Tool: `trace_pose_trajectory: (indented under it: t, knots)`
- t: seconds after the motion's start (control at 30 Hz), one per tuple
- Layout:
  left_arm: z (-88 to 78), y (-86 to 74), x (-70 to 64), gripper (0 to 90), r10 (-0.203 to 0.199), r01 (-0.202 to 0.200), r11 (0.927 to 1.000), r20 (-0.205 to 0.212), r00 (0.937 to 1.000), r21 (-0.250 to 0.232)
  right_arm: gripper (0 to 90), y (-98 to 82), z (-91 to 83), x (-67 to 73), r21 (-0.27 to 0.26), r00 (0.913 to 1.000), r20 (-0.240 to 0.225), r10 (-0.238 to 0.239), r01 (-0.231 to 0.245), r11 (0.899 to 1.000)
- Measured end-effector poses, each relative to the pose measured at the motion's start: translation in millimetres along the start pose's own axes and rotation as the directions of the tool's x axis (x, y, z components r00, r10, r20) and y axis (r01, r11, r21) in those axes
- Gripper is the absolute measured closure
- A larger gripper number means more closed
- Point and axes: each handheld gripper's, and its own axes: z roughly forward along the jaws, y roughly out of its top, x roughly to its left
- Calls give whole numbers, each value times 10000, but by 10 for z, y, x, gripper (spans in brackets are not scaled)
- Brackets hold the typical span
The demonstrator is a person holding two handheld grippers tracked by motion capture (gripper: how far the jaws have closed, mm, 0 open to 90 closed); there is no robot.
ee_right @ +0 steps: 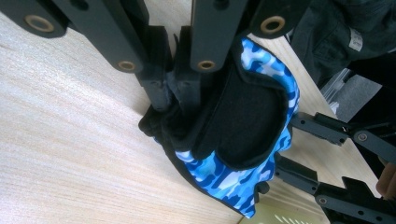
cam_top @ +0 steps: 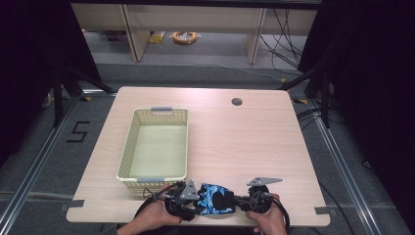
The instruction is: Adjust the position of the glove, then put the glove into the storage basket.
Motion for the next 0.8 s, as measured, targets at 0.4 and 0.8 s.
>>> trace_pose_trajectory:
  t: [0.4, 0.8]
  knots:
    - [-3, -24, -68, 839, 300, -306, 9994, -330, 9990, -185, 869, 8, 1, 2, 63, 9996, 5, -288, 288, 9996]
    - [-111, 0, -89, 844, -30, -52, 9943, -770, 9970, -1069, 873, 55, -92, 79, -490, 9989, -76, -455, 451, 9978]
